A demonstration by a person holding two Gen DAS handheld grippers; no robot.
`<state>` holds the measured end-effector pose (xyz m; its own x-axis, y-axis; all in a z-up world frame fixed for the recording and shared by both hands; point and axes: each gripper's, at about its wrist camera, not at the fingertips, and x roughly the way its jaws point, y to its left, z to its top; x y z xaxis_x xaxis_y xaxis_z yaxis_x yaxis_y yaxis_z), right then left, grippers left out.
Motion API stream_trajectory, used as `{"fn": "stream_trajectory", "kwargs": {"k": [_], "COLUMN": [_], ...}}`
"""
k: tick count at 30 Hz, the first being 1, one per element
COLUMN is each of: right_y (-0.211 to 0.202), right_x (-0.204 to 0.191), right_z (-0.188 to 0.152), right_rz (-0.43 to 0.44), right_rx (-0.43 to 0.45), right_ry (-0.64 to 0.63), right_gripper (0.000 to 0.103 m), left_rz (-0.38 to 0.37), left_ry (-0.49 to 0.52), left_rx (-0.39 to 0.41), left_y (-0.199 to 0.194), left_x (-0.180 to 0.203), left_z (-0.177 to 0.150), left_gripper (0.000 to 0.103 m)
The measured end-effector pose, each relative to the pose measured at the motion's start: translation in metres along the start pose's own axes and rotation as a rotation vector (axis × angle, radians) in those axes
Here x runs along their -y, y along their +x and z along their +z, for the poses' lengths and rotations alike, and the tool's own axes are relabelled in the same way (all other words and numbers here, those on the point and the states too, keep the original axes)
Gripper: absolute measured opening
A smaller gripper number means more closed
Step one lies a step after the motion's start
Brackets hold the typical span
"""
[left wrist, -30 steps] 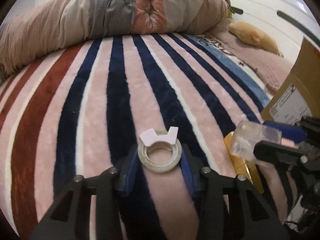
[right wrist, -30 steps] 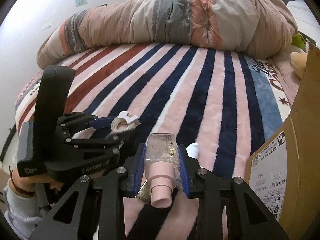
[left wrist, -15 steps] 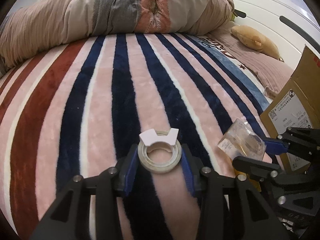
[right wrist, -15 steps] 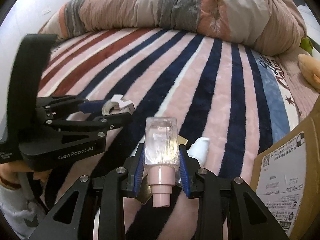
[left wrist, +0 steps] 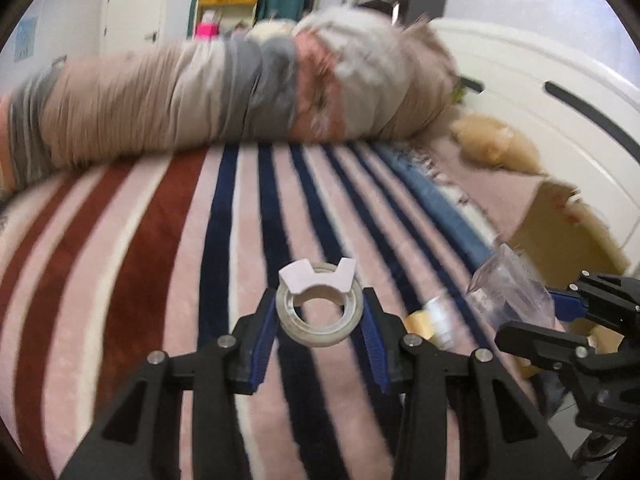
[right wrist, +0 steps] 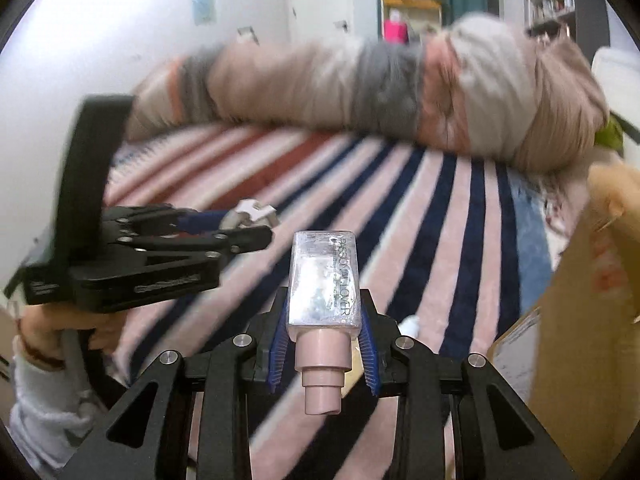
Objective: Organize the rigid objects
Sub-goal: 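Carry the clear bottle and tape roll into the box and open both grippers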
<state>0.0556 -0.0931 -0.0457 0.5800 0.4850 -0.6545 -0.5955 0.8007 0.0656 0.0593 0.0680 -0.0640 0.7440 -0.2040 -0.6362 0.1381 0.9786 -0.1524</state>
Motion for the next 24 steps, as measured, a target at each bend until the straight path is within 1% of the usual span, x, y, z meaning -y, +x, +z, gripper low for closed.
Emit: {"fn": "stream_trajectory", "kwargs": {"k": [2,4,8,10,12,13,16,17,20,24], "right_y": [-0.029,-0.056,-0.109,-0.129,-0.143,-0.146,-0.148,-0.145,-0.137,-0.128], "right_x": [-0.002,0.002,0.031,0.05,0.073,0.086,0.114,0.122,0.137,0.145], "right_z": [0.005,0.008,0.001,-0.008,-0.02,-0.026,-0.046,-0.053,-0.066,-0.076], "right_rz": [0.019,0.007,-0.08,-0.135,-0.194,-0.222,-0.269,-0.278,-0.272,-0.263], "right_rx": [0.056,0.104,0.183,0.187,0.169,0.145,0.065,0.026,-0.039,-0.087], "right_ry": [0.002,0.004,0.04,0.055,0.07,0.078,0.097,0.099,0.096,0.088], "right_gripper": [0.027,0.027,0.027,0.027,0.027,0.027,0.027,0.027,0.027,0.027], "left_rz": [-0.036,-0.067,-0.142,-0.185,-0.23,-0.246,-0.268,-0.272,-0.265,-0.25], "left_ry": [0.028,0.066,0.16,0.196,0.229,0.246,0.305,0.317,0.353,0.379], "left_rx": [0.033,0.058,0.094,0.095,0.081,0.07,0.017,-0.002,-0.058,-0.116], "left_y": [-0.02,-0.034,-0.052,-0.053,-0.049,-0.046,-0.026,-0.021,-0.003,0.009], "left_x": [0.016,0.037,0.095,0.123,0.154,0.167,0.206,0.216,0.238,0.25], "left_z": [0.012,0.023,0.047,0.056,0.062,0.065,0.072,0.072,0.069,0.059], "left_gripper": [0.038,0.038,0.038,0.038,0.038,0.038,0.038,0.038,0.038,0.038]}}
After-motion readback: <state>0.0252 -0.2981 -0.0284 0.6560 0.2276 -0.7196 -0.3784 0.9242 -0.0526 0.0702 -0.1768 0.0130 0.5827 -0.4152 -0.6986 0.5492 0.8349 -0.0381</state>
